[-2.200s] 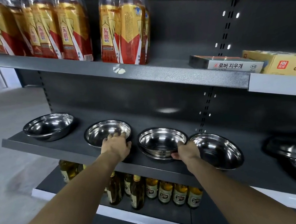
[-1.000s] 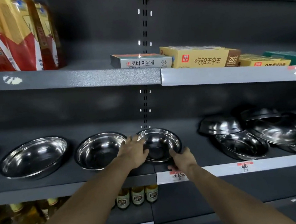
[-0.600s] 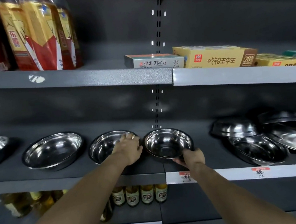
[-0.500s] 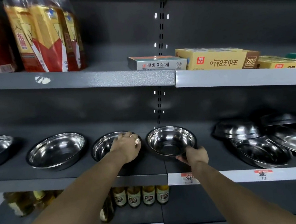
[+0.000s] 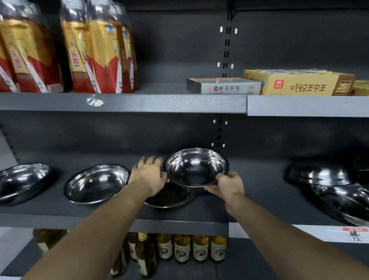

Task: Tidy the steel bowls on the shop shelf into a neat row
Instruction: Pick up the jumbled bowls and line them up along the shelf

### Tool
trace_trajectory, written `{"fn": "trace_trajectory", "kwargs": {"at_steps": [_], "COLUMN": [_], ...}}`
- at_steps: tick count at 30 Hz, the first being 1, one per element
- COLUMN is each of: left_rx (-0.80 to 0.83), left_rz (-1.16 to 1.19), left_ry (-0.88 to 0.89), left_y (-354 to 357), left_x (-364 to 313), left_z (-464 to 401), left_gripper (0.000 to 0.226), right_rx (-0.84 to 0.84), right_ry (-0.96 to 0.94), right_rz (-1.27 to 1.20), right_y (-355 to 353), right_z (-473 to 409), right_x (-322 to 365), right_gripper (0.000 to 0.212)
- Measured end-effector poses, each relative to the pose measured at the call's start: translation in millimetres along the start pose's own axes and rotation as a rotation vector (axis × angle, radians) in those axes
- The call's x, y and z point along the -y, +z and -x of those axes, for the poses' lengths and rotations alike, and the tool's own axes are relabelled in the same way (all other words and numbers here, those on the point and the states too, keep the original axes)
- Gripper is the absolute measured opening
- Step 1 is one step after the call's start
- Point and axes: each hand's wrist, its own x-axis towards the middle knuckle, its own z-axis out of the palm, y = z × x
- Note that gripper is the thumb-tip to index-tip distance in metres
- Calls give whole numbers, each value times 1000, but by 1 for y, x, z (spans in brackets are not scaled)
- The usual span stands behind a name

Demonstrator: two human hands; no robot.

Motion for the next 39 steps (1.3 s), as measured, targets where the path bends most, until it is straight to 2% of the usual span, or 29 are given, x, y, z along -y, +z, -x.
{"fn": "trace_trajectory", "kwargs": {"at_steps": [4, 11, 18, 24, 27, 34, 38, 39], "left_rx": [7, 37, 47, 54, 65, 79, 91, 100], "left_rz": [-5, -15, -15, -14, -6, -20, -14, -7], "left_ry": [-26, -58, -26, 9, 34, 108, 173, 190], "left_y": [0, 1, 9, 17, 21, 29, 37, 39], "left_x": [18, 44, 53, 58, 59, 38, 20, 13], "left_z": [7, 12, 11, 6, 2, -9, -17, -19], "left_gripper": [59, 59, 60, 59, 58, 57, 57, 57], "right_rx": [71, 129, 90, 29, 13, -9, -19, -33], "right_ry": [45, 83, 45, 98, 99, 114, 116, 111], "right_rz": [37, 101, 238, 368, 396, 381, 374, 376], "right_y": [20, 45, 59, 59, 56, 44, 24, 17], "right_z": [8, 18, 20, 18, 15, 13, 10, 10], "right_x": [-13, -23, -35, -42, -46, -38, -32, -30], "right_gripper": [34, 18, 20, 7, 15, 17, 39, 32]}}
